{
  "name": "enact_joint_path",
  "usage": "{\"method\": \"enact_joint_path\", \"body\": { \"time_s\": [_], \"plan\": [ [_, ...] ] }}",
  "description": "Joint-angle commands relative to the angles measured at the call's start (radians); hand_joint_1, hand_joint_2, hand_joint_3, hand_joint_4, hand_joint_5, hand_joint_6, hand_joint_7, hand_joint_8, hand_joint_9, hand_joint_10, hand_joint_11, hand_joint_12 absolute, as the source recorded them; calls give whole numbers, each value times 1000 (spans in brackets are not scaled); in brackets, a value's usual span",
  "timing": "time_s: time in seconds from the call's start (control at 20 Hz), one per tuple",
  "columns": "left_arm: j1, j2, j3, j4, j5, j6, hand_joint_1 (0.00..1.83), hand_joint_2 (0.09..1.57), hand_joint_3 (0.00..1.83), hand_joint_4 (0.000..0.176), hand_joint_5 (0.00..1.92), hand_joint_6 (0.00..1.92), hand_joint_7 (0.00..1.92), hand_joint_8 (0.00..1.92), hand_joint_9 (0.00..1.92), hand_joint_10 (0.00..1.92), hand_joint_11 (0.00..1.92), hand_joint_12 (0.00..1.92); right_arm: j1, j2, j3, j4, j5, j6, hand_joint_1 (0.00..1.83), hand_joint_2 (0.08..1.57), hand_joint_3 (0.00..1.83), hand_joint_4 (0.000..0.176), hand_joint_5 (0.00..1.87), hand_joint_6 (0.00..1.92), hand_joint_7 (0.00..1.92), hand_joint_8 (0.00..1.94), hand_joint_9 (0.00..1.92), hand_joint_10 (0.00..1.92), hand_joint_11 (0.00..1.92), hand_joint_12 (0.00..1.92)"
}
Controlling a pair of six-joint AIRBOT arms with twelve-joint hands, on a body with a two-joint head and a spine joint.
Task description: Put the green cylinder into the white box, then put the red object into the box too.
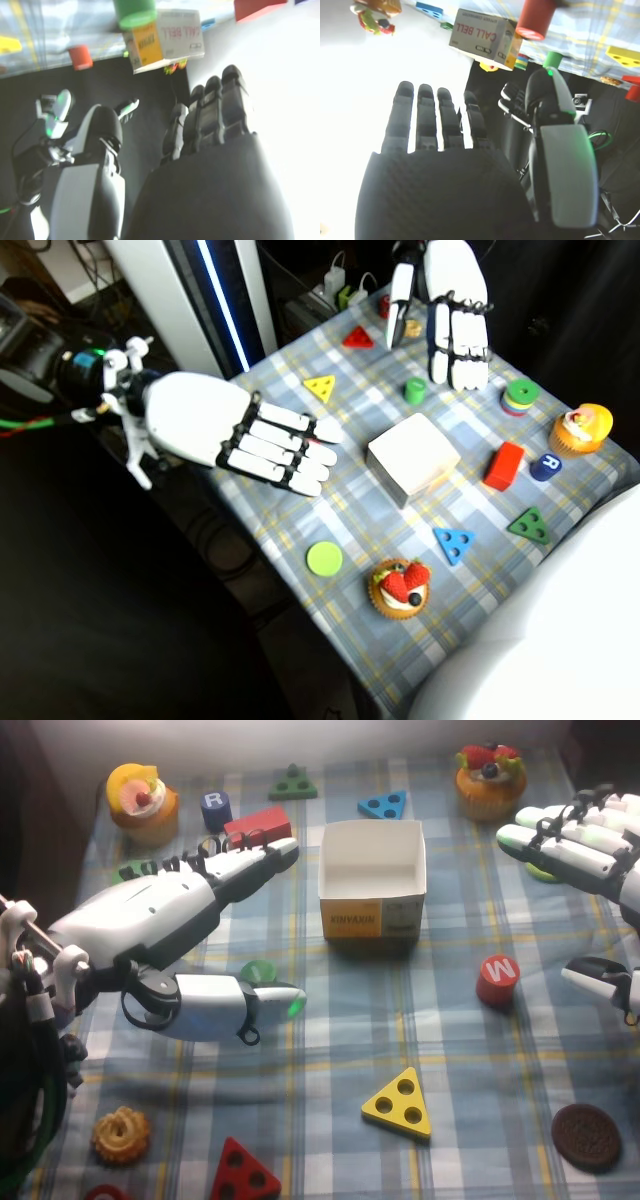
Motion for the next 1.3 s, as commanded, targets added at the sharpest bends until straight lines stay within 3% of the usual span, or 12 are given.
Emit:
{"method": "enact_joint_path", "body": {
  "time_s": [0.0,0.1,0.25,0.4,0.65,0.75,0.9,0.95,1.0,1.05,1.1,1.25],
  "plan": [
    [-4,-5,6,10,-105,-3,673,1096,12,69,17,12,61,5,12,6,0,404,6,-2,3,2,127,-1,710,1197,37,0,0,0,0,0,0,187,0,1458],
    [1,-8,11,1,-102,-3,683,1106,3,79,0,0,28,6,1,0,0,220,3,-3,4,6,131,-1,680,1206,25,0,0,0,0,0,0,177,0,1468],
    [6,-18,24,-16,-90,-2,814,1057,0,77,38,4,109,14,87,29,0,356,1,-3,4,12,133,-1,693,1219,7,0,0,0,0,0,0,92,0,1341],
    [3,-49,39,-96,-65,125,842,1093,3,96,86,6,175,9,118,33,0,108,1,-3,4,13,135,0,693,1217,3,0,0,0,0,0,0,96,0,1320],
    [4,-77,68,-131,-39,135,870,1144,2,31,289,12,347,13,137,279,0,1019,1,-8,3,13,136,4,670,1230,1,0,0,0,0,0,0,39,0,1060],
    [7,-84,75,-137,-34,135,891,1157,1,30,357,29,399,22,23,658,0,1231,0,-8,3,13,136,5,674,1239,1,0,0,0,0,0,0,40,0,1151],
    [12,-92,81,-145,-30,135,903,1195,3,39,391,218,485,107,0,893,0,1335,-1,-8,3,13,136,5,687,1240,1,0,0,0,0,0,0,6,0,1204],
    [13,-97,85,-147,-26,135,930,1208,1,31,336,517,512,205,18,958,0,1329,-1,-8,4,13,136,6,711,1232,0,0,0,0,0,0,2,2,0,1191],
    [14,-101,90,-152,-23,136,1022,1342,5,8,419,1499,571,1411,107,1245,0,1600,-1,-8,4,13,136,7,716,1230,0,0,0,0,0,0,7,3,0,1184],
    [14,-102,91,-153,-22,136,1022,1342,5,8,419,1499,571,1411,107,1245,0,1600,-1,-8,4,13,136,7,716,1230,0,0,0,0,0,0,7,3,0,1184],
    [14,-104,94,-156,-19,136,1113,1319,0,0,525,1469,697,1556,290,1475,0,1857,-1,-8,4,13,136,7,723,1233,0,0,0,0,0,0,1,0,0,1101],
    [14,-109,102,-162,-15,136,1178,1269,0,0,654,1297,778,1580,470,1587,0,1920,-1,-8,4,13,136,7,706,1241,0,0,0,0,0,0,0,0,0,944]
  ]
}}
